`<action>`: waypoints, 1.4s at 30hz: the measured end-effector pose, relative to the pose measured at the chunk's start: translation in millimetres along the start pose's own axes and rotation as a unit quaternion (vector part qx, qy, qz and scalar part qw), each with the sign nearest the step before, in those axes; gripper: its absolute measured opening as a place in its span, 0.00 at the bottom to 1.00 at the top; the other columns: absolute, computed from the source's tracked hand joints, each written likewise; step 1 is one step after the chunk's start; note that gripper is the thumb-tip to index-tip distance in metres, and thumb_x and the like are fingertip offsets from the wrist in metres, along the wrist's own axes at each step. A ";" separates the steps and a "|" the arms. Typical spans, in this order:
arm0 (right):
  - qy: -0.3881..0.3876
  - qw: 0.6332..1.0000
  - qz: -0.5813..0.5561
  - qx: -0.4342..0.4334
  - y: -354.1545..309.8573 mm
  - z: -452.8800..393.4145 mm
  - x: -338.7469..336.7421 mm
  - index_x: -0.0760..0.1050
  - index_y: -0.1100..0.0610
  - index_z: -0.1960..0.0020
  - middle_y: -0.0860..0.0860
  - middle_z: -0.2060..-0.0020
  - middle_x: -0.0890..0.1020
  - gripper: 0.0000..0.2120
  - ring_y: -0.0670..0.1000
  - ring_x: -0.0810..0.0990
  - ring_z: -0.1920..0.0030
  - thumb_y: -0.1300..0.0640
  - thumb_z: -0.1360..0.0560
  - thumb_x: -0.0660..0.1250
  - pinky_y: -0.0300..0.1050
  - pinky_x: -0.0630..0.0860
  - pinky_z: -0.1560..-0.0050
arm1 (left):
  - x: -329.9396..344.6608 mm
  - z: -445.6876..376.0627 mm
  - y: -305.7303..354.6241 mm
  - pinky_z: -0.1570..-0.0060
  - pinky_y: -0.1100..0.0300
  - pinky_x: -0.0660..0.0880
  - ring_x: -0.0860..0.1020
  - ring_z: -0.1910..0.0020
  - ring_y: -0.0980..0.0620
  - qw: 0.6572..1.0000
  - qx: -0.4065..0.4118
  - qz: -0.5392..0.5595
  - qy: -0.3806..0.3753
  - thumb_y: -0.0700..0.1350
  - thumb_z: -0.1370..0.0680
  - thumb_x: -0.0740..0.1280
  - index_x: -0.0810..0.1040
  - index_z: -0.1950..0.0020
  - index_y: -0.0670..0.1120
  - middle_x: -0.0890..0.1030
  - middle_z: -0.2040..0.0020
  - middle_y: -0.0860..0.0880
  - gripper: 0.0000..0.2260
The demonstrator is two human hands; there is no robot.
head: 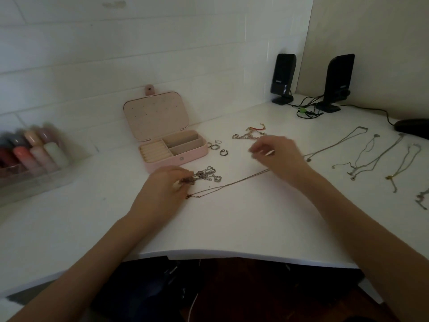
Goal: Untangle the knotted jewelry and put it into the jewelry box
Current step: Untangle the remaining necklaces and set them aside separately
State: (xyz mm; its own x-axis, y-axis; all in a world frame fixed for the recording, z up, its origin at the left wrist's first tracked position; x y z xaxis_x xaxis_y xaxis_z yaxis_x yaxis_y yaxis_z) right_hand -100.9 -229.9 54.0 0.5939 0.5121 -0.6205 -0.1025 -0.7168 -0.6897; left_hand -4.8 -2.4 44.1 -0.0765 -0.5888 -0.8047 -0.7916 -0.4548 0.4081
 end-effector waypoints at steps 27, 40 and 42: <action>-0.074 0.972 -0.223 0.024 -40.4 -29.6 75.4 0.78 0.62 0.48 0.58 0.62 0.84 0.09 0.52 0.83 0.61 0.63 0.27 0.72 0.41 0.79 0.55 | 40.1 -80.5 -8.0 0.64 0.64 0.78 0.81 0.67 0.55 0.902 -0.104 0.419 0.017 0.42 0.22 0.67 0.76 0.54 0.30 0.82 0.65 0.46 0.13; -0.073 0.881 -0.428 0.189 -23.5 -23.6 83.4 0.76 0.60 0.45 0.53 0.66 0.78 0.12 0.47 0.76 0.66 0.69 0.25 0.61 0.38 0.75 0.61 | 52.2 -77.6 -10.5 0.63 0.65 0.79 0.82 0.66 0.55 0.847 -0.131 0.513 -0.053 0.37 0.24 0.68 0.72 0.60 0.42 0.84 0.64 0.48 0.07; -0.080 0.843 -0.486 0.217 -22.7 -22.8 88.5 0.74 0.59 0.44 0.52 0.67 0.77 0.12 0.47 0.77 0.66 0.69 0.24 0.58 0.39 0.75 0.61 | 51.0 -76.2 -10.4 0.64 0.66 0.79 0.82 0.68 0.55 0.841 -0.135 0.520 -0.069 0.35 0.26 0.69 0.73 0.60 0.43 0.82 0.62 0.44 0.07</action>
State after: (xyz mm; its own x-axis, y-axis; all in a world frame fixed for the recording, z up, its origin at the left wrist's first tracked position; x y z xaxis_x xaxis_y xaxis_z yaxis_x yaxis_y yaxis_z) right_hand -27.8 -179.1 23.2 0.4544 0.8395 0.2978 0.0680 0.3007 -0.9513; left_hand 45.7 -78.7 31.8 -0.7257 -0.6879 0.0129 -0.0885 0.1119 0.9898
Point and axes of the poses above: each hand's wrist, its own z-axis away from the middle knuckle, its own x-axis out of the palm, y = z × x, the point moved 9 cm from there along -z, towards the middle knuckle
